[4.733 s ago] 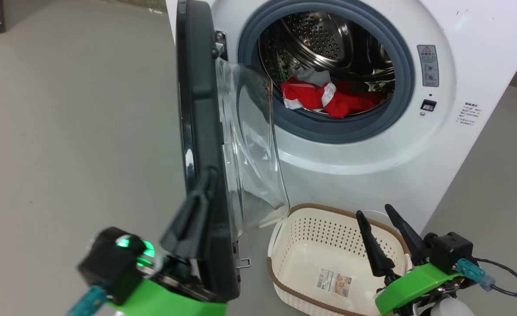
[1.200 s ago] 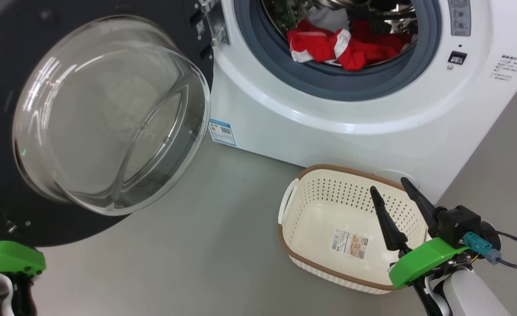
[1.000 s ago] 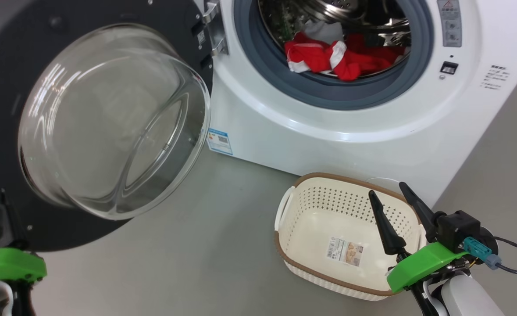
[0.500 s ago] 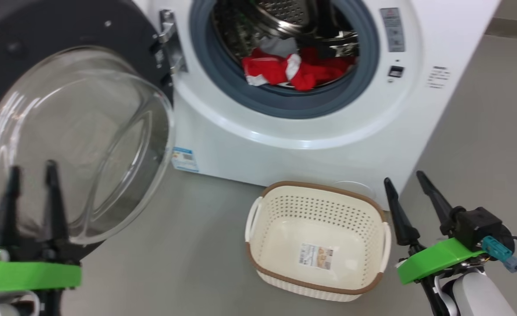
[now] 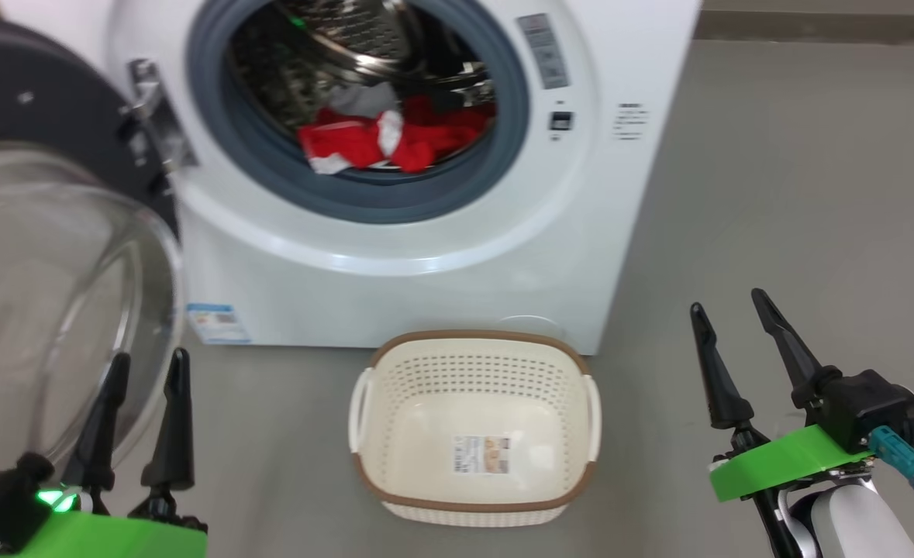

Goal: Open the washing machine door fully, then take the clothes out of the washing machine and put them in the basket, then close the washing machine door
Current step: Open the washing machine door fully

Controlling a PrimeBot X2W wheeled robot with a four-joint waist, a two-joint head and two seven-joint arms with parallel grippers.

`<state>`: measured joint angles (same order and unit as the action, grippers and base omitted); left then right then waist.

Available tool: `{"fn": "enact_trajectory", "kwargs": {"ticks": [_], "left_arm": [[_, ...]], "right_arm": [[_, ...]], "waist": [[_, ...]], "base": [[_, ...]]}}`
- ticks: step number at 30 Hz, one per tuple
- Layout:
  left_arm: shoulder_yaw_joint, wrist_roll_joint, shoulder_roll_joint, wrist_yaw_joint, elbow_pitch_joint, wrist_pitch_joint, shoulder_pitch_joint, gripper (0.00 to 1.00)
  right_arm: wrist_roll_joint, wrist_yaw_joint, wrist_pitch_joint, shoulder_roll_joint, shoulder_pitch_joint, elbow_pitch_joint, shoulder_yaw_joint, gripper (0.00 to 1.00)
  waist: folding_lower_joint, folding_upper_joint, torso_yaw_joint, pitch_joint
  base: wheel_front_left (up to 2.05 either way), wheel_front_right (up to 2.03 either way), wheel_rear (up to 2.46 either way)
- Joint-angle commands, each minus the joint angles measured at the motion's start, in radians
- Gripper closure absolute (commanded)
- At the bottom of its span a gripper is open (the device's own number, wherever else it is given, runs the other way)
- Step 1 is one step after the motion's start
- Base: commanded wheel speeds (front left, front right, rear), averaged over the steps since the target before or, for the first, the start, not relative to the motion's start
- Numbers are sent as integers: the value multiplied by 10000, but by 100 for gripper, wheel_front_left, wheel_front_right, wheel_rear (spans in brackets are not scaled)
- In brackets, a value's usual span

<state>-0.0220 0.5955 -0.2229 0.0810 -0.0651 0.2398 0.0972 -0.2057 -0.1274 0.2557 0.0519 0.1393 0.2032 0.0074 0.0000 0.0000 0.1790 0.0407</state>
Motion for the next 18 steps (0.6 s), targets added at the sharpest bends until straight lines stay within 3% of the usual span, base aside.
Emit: {"fn": "enact_trajectory", "kwargs": {"ticks": [1, 11, 18], "left_arm": [[384, -138, -189, 68, 189, 78, 147, 0], [519, -1201, 27, 88, -385, 213, -817, 0], [966, -1693, 497, 216, -574, 218, -1494, 0]], "right_arm": [[151, -33, 61, -10, 89, -325, 232, 0], [236, -33, 61, 14, -368, -649, 578, 0], [-93, -33, 61, 78, -739, -661, 624, 0]], "waist": [[0, 0, -708, 4], [0, 0, -2100, -263], [0, 0, -2524, -558]], "base": [[0, 0, 0], [0, 0, 0], [0, 0, 0]]}}
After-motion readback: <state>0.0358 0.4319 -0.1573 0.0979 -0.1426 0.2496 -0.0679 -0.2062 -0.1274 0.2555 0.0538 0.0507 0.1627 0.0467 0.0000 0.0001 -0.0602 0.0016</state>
